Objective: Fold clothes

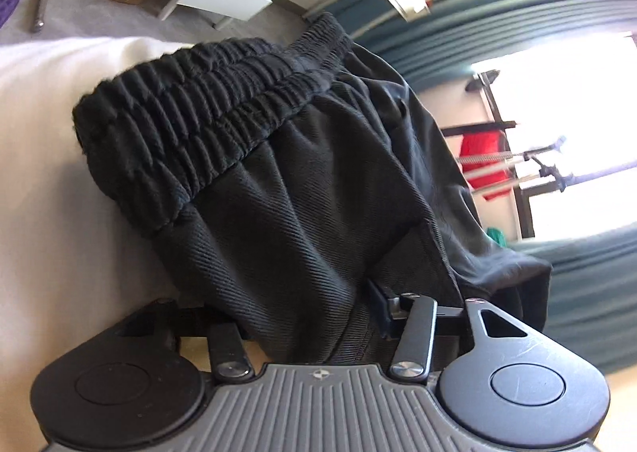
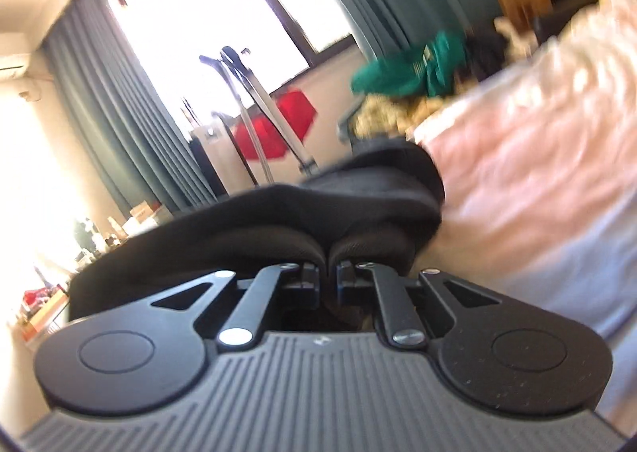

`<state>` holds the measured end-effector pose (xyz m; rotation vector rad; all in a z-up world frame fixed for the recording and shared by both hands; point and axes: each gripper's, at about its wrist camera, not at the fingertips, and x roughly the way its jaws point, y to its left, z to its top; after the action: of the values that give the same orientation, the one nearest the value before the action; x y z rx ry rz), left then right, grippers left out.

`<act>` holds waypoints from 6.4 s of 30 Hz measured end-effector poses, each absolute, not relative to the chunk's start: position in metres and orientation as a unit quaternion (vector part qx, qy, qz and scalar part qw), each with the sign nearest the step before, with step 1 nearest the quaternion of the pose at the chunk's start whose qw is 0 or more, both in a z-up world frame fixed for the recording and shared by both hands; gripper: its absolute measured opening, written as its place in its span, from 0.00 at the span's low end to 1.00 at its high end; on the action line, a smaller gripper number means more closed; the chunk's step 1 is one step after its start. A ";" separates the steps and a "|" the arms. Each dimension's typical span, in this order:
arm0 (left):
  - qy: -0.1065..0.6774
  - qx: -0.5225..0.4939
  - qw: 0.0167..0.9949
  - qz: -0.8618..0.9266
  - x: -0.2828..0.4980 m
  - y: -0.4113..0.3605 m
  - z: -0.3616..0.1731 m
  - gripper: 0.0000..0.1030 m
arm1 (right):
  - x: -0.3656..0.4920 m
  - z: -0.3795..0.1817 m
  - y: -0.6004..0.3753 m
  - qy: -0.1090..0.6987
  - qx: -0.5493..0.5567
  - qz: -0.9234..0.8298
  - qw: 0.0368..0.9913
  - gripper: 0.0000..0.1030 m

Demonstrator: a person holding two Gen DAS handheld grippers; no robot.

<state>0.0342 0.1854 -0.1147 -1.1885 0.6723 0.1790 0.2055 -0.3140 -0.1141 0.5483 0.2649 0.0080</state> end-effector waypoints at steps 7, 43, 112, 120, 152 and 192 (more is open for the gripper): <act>0.310 -0.535 0.782 0.086 0.029 0.192 -0.100 0.41 | 0.121 -0.059 -0.335 0.069 0.250 -0.018 0.966 0.08; 0.312 -0.541 0.775 0.093 -0.003 0.161 -0.101 0.49 | 0.011 -0.135 -0.493 0.153 0.562 -0.071 0.810 0.86; 0.181 -0.495 0.846 0.085 0.017 0.166 -0.062 0.07 | 0.082 -0.145 -0.525 0.117 0.487 -0.135 0.855 0.08; 0.101 -0.528 0.842 0.048 0.020 0.207 -0.034 0.07 | 0.084 -0.056 -0.493 -0.029 0.334 -0.162 0.928 0.07; 0.206 -0.502 0.830 0.132 -0.014 0.170 -0.072 0.18 | 0.031 -0.210 -0.568 0.158 0.689 -0.164 0.688 0.71; 0.233 -0.525 0.808 0.133 -0.010 0.165 -0.095 0.25 | 0.035 -0.208 -0.591 0.178 0.653 -0.175 0.715 0.69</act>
<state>-0.0102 0.1652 -0.0950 -1.1240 0.4975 0.2846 0.0351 -0.5911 -0.2082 1.4469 0.3946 -0.3873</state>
